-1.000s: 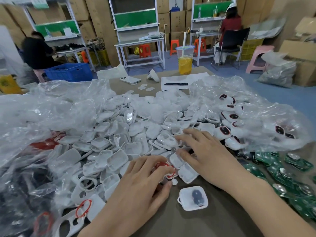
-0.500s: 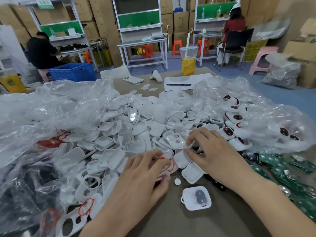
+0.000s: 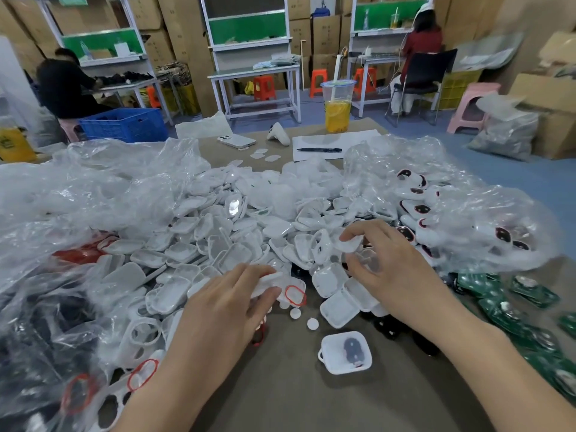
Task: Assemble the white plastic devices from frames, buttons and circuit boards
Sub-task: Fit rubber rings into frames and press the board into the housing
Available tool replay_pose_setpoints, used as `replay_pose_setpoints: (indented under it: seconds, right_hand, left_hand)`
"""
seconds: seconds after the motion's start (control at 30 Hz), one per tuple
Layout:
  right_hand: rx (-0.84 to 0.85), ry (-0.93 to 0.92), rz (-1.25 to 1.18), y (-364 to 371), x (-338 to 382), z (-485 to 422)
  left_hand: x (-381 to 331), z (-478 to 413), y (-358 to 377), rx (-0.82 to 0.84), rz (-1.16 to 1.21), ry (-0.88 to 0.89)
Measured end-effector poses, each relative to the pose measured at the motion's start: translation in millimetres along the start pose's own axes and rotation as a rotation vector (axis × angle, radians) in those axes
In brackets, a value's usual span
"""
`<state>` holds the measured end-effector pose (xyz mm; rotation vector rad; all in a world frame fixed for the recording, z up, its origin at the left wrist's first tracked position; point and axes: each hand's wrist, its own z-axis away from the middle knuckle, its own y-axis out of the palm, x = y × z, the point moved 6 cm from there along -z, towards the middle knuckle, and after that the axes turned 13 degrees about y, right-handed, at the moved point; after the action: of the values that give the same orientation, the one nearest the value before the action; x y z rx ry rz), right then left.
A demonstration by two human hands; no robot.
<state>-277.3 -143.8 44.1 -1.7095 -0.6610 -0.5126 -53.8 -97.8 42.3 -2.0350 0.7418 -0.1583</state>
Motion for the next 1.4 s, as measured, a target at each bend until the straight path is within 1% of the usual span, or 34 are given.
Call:
replay_pose_setpoints:
  seconds: [0.13,0.23,0.37,0.5,0.67,0.73,1.0,1.17,1.3,1.4]
  right_hand:
    - [-0.02,-0.012,-0.025,-1,-2,2]
    - [-0.038,0.0,-0.019,-1,-6,0]
    - [-0.006,0.019,0.032,3,-11,-2]
    - [0.054,0.035,0.031,7,-12,-1]
    - [0.02,0.026,0.013,4,-10,-1]
    - [-0.004,0.019,0.002,3,-9,-1]
    - [-0.049,0.019,-0.019,0,-10,-1]
    - [-0.073,0.028,-0.022,0,-13,-3]
    - [-0.093,0.044,0.007,1,-19,-6]
    - [-0.107,0.046,0.024,1,-21,-6]
  left_hand:
    - [4,3,-4,-0.035,0.073,-0.098]
    - [7,5,-4,-0.06,0.146,-0.137]
    - [9,5,-4,-0.093,0.242,-0.134]
    - [12,5,-5,-0.134,0.265,-0.131]
    - [13,5,-14,-0.258,0.296,-0.191]
    - [15,5,-15,-0.282,0.32,-0.211]
    - [8,2,-15,-0.214,0.234,-0.149]
    - [6,2,-15,-0.192,0.24,-0.123]
    - [6,2,-12,-0.135,0.219,-0.119]
    - [6,3,-11,-0.117,0.235,-0.148]
